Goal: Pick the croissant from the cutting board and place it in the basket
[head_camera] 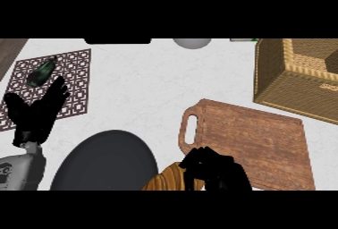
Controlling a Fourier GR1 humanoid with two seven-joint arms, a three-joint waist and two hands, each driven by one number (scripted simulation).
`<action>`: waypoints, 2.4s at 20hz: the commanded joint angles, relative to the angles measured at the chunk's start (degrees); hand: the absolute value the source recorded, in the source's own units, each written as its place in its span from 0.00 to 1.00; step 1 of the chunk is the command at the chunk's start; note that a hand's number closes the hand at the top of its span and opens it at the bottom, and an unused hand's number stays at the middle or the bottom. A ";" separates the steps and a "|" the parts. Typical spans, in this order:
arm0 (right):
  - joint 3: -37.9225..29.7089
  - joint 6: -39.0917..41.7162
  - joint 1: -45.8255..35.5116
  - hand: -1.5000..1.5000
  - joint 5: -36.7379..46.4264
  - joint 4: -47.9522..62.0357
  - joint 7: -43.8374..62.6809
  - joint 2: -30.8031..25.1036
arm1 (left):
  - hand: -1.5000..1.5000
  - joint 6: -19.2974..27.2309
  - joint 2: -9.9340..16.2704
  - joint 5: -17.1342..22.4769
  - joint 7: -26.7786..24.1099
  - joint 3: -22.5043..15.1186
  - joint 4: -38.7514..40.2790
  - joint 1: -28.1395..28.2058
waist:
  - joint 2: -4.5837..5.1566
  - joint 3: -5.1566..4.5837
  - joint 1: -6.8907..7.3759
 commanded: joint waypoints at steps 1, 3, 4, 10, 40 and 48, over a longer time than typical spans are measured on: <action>-2.53 5.78 -6.11 1.00 0.34 -12.59 12.07 1.91 | 0.50 -0.63 0.74 0.50 -0.62 0.89 2.13 -1.91 | 0.17 -0.05 -0.02; -4.05 9.21 -14.35 1.00 0.16 -13.22 20.82 1.94 | 0.50 0.66 -0.86 -0.15 -0.11 -0.11 0.47 -0.79 | 0.18 -0.06 0.68; -5.60 10.83 -14.88 1.00 0.41 -14.52 21.25 1.96 | 0.50 0.51 -1.20 -0.16 0.31 -0.75 -2.99 1.47 | 0.11 0.01 0.85; -22.84 18.94 -32.43 1.00 -8.41 -10.27 26.04 1.99 | 0.50 0.47 -2.84 -1.54 -3.14 -2.17 -1.40 3.03 | 0.25 0.01 0.99; -60.13 4.51 -38.71 1.00 -17.69 36.76 -13.14 -18.38 | 0.50 -0.88 -0.48 0.16 0.12 0.93 -1.50 -0.20 | 0.39 0.09 1.03; -67.21 -3.63 -36.49 0.00 -18.65 43.71 -14.38 -19.97 | 0.50 -0.18 -1.56 -2.11 -2.44 -0.36 -0.65 2.06 | 0.36 0.10 0.84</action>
